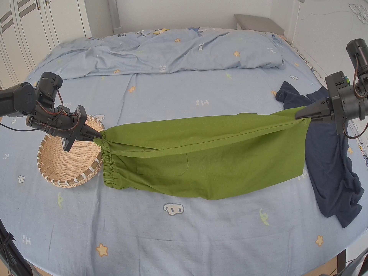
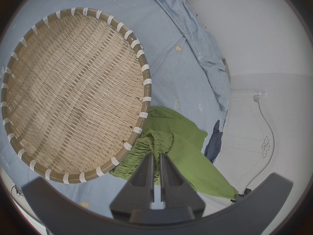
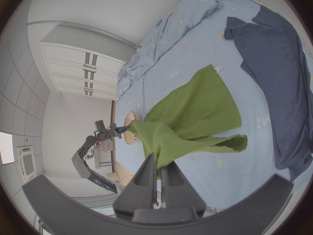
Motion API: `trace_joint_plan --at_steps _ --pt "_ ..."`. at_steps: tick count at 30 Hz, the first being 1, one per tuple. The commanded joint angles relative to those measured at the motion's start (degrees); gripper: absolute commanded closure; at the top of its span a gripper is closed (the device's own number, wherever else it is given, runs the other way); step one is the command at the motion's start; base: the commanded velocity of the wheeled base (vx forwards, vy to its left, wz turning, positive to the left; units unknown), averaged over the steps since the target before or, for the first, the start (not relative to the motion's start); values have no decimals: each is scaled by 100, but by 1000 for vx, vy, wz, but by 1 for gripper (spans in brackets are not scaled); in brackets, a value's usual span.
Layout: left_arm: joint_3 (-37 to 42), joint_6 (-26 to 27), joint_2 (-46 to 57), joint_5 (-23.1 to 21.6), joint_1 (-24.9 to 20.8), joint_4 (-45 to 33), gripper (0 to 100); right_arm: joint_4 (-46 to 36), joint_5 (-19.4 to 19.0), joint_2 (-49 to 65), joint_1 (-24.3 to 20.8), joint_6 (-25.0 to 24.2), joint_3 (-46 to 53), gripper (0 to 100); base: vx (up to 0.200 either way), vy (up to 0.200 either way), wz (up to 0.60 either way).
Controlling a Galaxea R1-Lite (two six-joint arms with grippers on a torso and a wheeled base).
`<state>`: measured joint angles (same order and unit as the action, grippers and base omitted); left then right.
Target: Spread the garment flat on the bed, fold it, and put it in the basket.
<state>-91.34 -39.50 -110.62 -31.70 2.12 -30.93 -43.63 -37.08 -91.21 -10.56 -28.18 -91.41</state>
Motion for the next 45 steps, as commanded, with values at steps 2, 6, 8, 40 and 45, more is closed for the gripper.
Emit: trace_joint_plan --at_steps 2,6,8,40,45 --pt "-6 12 -12 -3 8 34 100 329 -9 -591 194 -3 -9 100 0 0 0" --pt "11 39 -21 -3 -1 61 100 636 -71 -916 361 24 -26 100 0 0 0" --pt "38 47 -4 5 -1 69 100 786 -80 -1057 414 32 -62 100 0 0 0" --pt "-120 250 -48 -12 -133 491 100 1876 -255 -2683 854 252 -1292 100 0 0 0" --pt "-147 258 -215 -3 -230 597 100 1858 -255 -2911 924 252 -1538 100 0 0 0"
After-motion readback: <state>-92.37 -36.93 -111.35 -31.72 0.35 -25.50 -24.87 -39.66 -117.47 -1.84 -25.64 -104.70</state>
